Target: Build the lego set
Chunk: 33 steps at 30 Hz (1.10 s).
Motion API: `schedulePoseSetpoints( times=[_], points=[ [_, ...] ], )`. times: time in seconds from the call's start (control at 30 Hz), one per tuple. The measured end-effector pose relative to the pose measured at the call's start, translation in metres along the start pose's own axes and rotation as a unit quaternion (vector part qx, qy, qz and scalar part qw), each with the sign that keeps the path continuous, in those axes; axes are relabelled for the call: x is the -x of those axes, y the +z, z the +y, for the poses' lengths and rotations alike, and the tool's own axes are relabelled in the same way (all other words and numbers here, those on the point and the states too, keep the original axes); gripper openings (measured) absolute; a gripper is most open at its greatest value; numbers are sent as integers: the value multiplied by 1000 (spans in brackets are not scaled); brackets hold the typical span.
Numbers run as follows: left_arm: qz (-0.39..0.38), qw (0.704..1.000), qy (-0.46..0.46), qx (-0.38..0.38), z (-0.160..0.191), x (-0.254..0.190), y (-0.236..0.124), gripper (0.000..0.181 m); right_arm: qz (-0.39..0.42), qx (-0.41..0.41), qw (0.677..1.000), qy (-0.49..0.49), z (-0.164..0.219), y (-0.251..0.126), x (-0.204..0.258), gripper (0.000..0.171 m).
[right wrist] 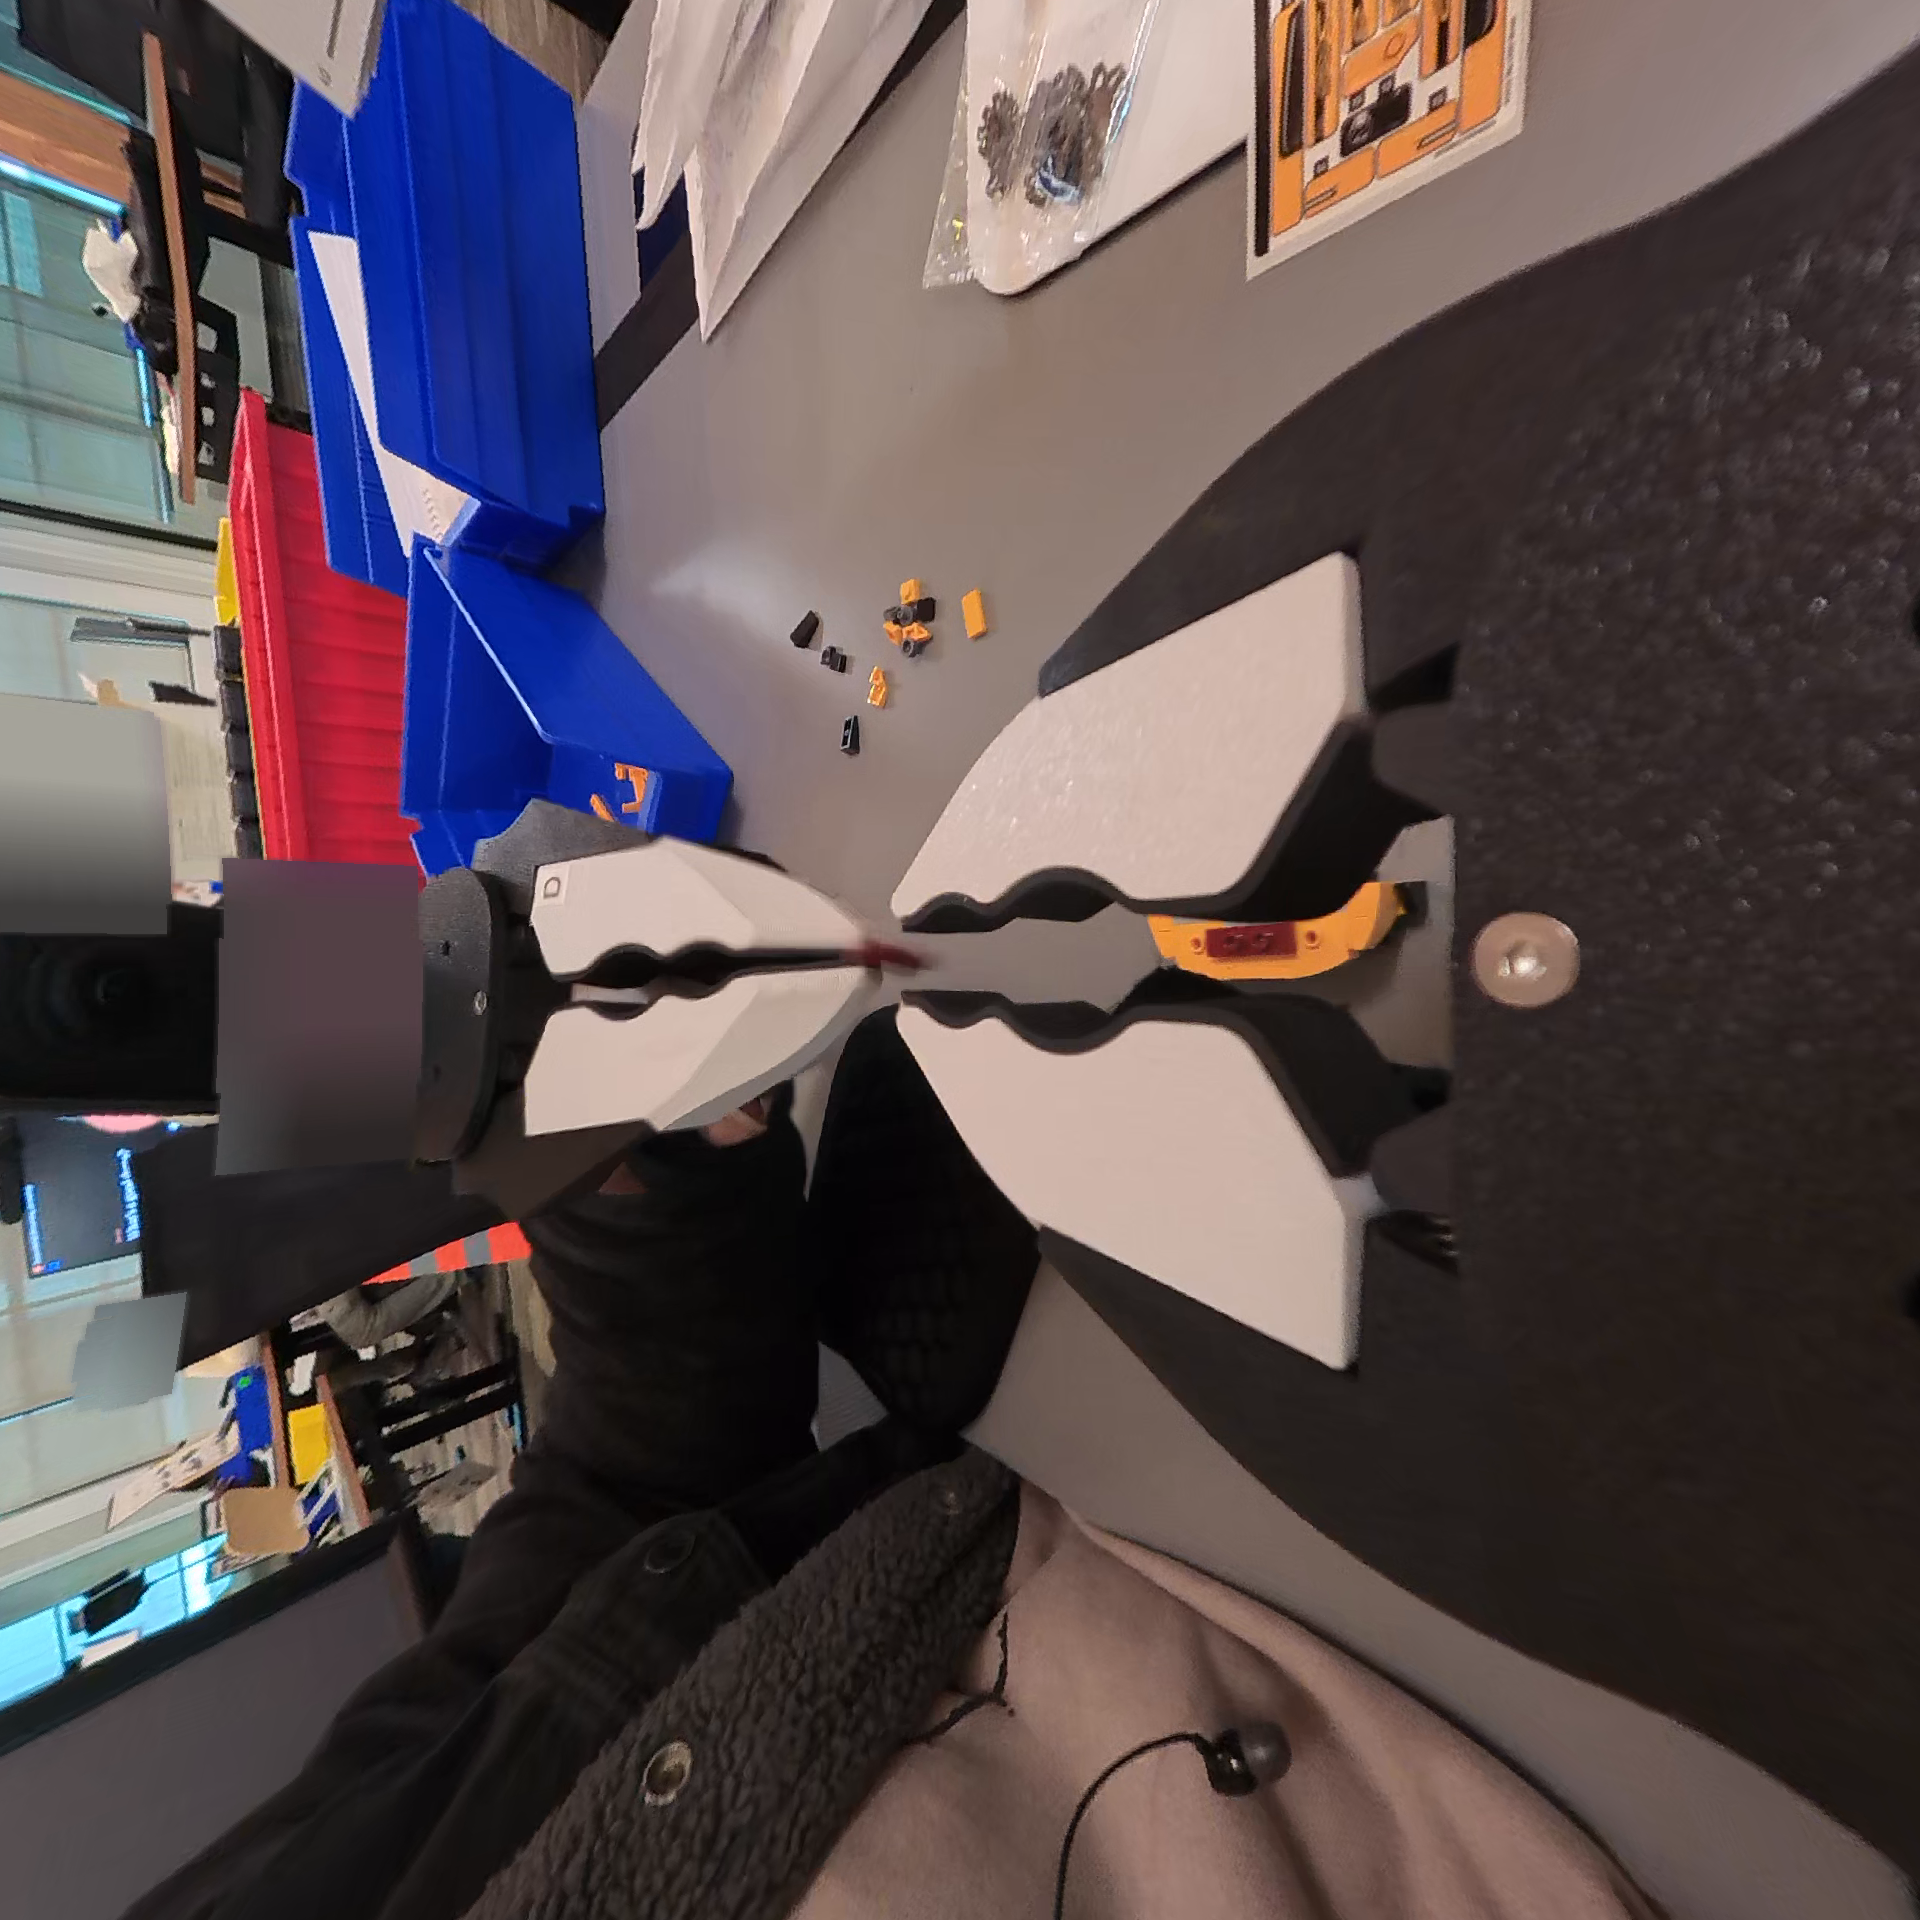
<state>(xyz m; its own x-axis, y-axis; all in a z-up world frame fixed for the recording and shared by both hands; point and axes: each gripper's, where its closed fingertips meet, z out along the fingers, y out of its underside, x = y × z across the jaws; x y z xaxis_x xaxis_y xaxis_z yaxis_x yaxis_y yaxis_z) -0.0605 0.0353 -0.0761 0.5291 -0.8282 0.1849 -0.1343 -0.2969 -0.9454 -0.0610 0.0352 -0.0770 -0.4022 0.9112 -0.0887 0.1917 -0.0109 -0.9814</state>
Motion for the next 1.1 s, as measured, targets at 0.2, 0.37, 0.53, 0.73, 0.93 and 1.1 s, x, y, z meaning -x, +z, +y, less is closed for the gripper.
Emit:
schedulePoseSetpoints(
  times=[0.2,0.37,0.53,0.73,0.93,1.1],
  points=[
    [0,997,31,69,12,2,1,0,-5,29,1000,9,12,5,0,10],
    [-12,995,25,98,27,10,1,0,16,58,998,15,19,-10,-15,9],
    [-14,993,23,114,46,9,8,0,43,186,981,-33,47,-35,-18,8],
    [-20,984,38,174,81,0,14,4,-8,342,935,-89,109,-29,24,10],
    [-32,975,62,210,104,-7,15,5,-10,384,917,-109,129,-11,36,22],
    [-41,978,55,195,105,-3,13,4,26,404,911,-77,141,-2,31,27]
  ],
)
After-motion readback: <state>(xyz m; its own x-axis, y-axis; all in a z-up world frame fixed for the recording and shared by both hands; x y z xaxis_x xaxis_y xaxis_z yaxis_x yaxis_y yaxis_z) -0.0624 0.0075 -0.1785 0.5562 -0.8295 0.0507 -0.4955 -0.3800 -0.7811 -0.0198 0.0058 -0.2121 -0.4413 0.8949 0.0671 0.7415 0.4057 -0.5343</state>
